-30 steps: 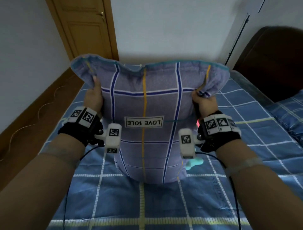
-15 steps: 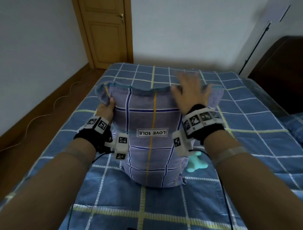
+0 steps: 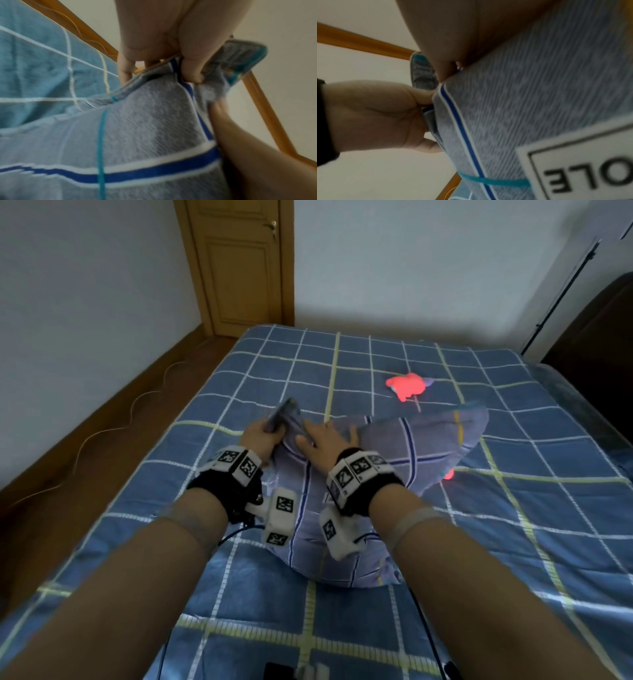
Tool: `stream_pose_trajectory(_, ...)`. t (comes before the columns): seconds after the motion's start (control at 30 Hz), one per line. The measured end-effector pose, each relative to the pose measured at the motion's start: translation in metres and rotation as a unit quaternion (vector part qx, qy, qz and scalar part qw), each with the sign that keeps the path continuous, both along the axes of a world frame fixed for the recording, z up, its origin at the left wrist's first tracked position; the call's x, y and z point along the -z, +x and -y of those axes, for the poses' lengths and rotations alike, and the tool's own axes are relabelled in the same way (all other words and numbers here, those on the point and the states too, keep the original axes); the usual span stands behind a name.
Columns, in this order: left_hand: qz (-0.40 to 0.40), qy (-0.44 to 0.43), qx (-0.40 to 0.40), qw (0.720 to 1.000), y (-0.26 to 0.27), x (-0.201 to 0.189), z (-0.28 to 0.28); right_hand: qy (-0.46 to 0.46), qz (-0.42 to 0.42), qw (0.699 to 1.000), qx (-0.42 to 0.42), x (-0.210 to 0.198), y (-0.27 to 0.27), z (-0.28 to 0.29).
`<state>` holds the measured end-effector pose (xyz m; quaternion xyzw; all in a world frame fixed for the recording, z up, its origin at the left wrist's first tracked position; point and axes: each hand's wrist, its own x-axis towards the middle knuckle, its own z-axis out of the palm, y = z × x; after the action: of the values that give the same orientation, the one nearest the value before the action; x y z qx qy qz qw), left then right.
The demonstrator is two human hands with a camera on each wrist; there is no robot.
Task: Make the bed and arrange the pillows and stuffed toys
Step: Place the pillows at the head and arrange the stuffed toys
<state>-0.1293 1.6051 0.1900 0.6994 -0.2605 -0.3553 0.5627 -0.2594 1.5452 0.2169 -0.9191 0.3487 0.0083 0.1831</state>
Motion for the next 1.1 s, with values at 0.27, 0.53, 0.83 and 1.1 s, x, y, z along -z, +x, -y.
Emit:
stream_pose_trajectory(0.27,-0.076,-0.054,-0.06,0.994,0.017,0.003,-0.008,-0.139,0.057,0.987,0.059,-0.006,-0.05,0.036)
stream_pose_trajectory(0.53,-0.075,-0.069,-0.119,0.988,0.053,0.012,0.001,-0.036,0.469,0.785,0.403,0.044,-0.132,0.079)
stream_pose_trajectory(0.83,-0.087,-0.079,0.043,0.992,0.073,0.039,0.002,0.182,0.395,0.86,0.267,0.116,-0.09,0.081)
stream_pose_trajectory(1.1,-0.05,0.056,0.098,0.992,0.101,0.119,0.046,0.24,0.315,0.873,0.284,0.128,-0.068,0.116)
